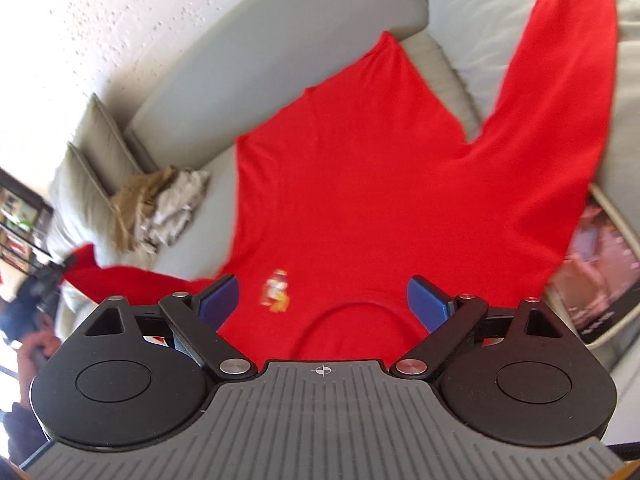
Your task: Fold clothes
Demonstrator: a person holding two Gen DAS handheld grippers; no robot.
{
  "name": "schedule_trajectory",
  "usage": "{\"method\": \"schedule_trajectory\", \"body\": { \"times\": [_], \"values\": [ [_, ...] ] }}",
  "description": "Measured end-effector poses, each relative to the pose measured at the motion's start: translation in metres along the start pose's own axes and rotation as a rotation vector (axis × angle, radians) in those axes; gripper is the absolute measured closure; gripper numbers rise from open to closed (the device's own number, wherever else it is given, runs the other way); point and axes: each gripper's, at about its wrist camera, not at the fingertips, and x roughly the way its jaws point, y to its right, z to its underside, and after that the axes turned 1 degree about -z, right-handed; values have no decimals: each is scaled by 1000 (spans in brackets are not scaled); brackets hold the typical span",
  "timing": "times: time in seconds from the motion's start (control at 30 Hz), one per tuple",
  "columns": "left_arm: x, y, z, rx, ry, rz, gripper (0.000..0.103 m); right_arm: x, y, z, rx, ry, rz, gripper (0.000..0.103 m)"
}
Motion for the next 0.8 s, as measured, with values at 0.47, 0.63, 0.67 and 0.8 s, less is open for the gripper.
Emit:
{"method": "schedule_trajectory", "body": {
  "times": [0.47,0.63,0.67,0.8],
  "values": [
    [-6,271,118,571,-143,25,101,-29,108,-29,-107,506,96,24],
    [-9,309,116,607,-78,28,101,-30,131,-38,-2,478,38,24],
    [-9,316,113,614,-61,21,101,-29,132,-39,2,480,36,23],
    [-6,342,103,605,47,-64,101,-25,142,-41,58,471,10,23]
  ]
}}
